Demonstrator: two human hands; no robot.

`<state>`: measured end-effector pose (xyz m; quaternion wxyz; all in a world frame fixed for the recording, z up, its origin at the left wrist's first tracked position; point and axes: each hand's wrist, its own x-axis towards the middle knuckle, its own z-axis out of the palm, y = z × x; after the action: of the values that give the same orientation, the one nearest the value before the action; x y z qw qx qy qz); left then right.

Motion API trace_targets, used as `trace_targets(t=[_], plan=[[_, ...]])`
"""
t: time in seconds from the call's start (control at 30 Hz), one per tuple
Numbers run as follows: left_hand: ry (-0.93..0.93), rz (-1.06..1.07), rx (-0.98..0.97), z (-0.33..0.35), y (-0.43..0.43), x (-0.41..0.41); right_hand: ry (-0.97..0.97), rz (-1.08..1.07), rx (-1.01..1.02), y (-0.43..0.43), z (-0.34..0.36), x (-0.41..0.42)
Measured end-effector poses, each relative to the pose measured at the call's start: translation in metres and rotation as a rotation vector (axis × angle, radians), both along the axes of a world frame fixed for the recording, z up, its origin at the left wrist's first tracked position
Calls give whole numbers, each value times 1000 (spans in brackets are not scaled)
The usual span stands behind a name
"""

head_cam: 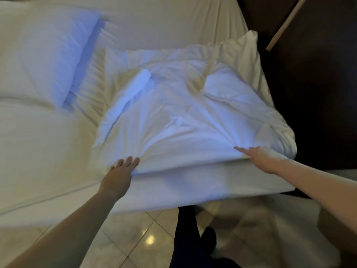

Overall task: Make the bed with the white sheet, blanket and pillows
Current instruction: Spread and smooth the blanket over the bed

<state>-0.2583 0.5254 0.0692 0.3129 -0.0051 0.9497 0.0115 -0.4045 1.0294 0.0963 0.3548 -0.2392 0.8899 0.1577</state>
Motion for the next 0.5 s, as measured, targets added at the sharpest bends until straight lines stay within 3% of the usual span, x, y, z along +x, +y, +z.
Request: trace_targets(t=[0.1, 0.27, 0.5], plan=[[-52, 20, 28, 5, 20, 47, -60, -74, -40, 19, 4, 40], [-137, 72, 61, 1, 46, 126, -44, 8, -22, 39, 2, 117], [-149, 122, 102, 5, 55, 125, 8, -55, -4, 39, -1, 119]])
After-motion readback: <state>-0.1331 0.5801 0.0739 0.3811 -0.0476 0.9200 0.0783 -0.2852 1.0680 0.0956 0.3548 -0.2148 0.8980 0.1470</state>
